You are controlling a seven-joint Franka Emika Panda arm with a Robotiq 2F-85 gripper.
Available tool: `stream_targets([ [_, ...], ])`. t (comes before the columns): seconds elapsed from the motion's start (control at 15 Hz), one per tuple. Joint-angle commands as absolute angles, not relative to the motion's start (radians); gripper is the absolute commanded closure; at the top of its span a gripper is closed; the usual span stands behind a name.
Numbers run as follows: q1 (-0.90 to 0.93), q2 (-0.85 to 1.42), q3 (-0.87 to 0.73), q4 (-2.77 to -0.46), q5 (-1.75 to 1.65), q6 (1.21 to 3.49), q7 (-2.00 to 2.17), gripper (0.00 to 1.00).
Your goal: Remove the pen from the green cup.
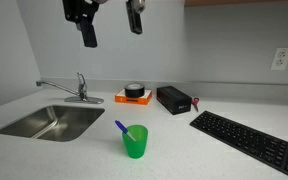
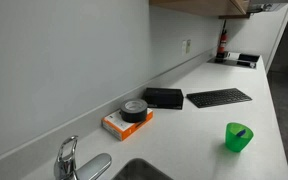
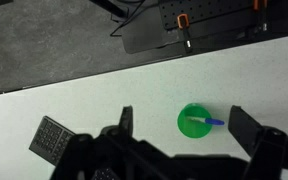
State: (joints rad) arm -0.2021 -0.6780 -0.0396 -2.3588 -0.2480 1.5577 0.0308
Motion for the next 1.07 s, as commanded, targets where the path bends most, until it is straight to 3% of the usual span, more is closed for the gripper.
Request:
stream_targets([
  [0.0, -0.174, -0.676, -0.060, -2.356, -0.259, 1.552, 0.044, 0.00],
  [0.33, -0.167, -0.684, -0.065, -2.379, -0.249, 1.601, 0.054, 0.00],
  [0.73, -0.183, -0.610, -0.068, -2.542, -0.241, 1.931, 0.162, 0.00],
  [1.0, -0.187, -0.561, -0.057, -2.597, -0.239, 2.027, 0.171, 0.00],
])
